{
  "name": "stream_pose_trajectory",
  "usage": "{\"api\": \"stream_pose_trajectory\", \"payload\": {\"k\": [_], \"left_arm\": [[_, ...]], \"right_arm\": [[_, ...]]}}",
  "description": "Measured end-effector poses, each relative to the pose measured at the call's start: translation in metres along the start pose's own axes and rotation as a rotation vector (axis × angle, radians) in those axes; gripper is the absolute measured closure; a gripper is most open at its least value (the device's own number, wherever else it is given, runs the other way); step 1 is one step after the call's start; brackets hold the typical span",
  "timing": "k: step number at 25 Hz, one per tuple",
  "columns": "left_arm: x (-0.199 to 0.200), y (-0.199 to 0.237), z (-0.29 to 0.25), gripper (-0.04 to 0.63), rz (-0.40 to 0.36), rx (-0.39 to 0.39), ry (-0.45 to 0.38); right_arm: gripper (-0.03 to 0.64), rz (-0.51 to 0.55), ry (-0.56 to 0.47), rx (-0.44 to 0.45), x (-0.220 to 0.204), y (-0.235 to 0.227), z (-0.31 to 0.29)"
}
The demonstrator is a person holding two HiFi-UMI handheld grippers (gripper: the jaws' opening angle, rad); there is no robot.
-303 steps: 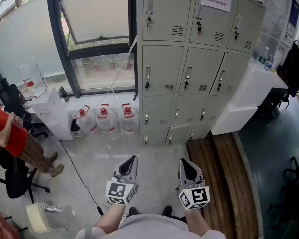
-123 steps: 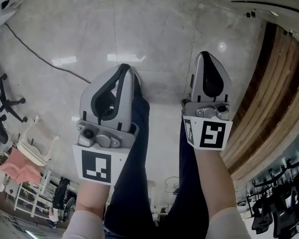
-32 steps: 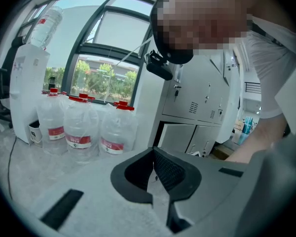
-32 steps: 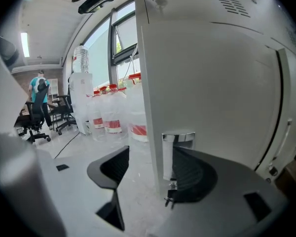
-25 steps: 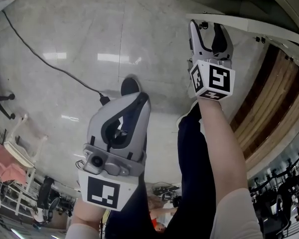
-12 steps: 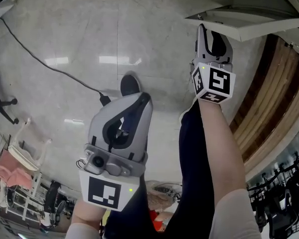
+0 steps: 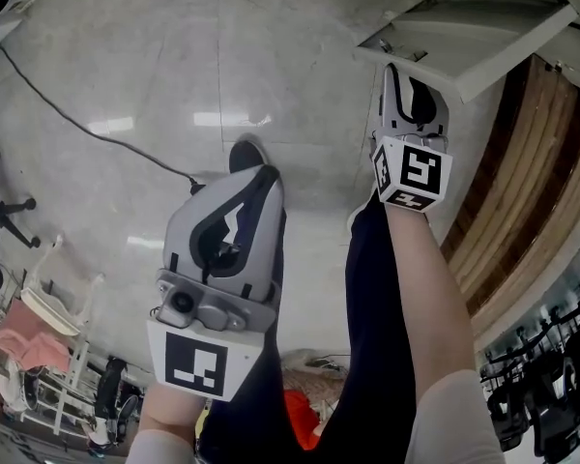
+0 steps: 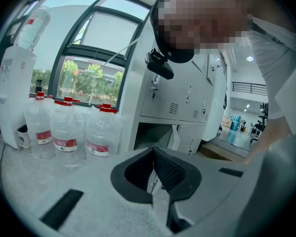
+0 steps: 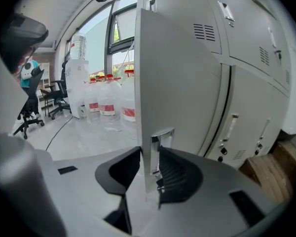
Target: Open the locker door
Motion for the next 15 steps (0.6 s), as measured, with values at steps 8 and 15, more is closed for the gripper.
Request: {"api": "stream_pose_trajectory", "payload": {"k": [8, 15], "left_arm": [[0.002, -0.025, -0.008, 0.586, -0.017, -0.037, 0.008], [0.006, -0.052, -0.019, 0.586, -0.043, -0.086, 0.017]], "right_arm": [[0.518, -0.004, 0.036, -0.037, -0.025, -0.021, 0.031], [0.517, -0.023, 0.060, -0.076, -0.042, -0.046, 0.055]]}}
Point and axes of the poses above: the fingertips, and each gripper's own axes: z backward along the fingers, y to its left, x out of its top, the point moved 7 cm from there along z, backward along the fingers, and after that the axes turned 7 degrees about y, right-handed, at the moved point
